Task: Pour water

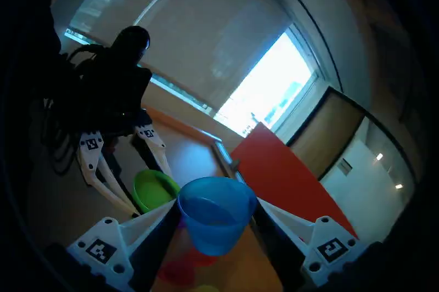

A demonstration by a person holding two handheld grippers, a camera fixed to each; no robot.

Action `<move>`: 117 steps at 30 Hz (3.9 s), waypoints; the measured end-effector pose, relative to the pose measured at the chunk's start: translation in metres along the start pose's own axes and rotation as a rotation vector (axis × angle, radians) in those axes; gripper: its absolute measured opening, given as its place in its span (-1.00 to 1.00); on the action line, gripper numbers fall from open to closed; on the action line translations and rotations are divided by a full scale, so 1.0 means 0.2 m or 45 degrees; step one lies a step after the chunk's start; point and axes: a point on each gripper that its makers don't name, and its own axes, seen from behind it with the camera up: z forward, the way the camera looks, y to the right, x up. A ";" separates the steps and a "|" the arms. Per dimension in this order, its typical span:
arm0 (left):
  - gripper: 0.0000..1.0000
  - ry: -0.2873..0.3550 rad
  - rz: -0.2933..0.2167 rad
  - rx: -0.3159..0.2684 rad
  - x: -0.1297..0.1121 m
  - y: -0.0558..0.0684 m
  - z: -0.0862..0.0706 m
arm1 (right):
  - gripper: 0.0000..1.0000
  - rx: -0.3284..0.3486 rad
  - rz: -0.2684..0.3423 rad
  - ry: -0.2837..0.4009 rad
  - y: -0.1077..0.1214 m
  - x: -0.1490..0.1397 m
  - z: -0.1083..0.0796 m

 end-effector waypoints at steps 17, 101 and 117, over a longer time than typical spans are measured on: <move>0.72 0.000 0.004 -0.012 0.01 0.02 0.01 | 0.83 -0.007 -0.150 -0.010 0.02 0.03 0.05; 0.72 0.010 -0.007 -0.028 0.01 0.04 0.03 | 0.83 -0.056 -0.679 -0.041 0.10 0.07 0.15; 0.72 0.008 0.000 -0.031 0.01 0.04 0.04 | 0.83 -0.073 -0.710 -0.045 0.14 0.07 0.15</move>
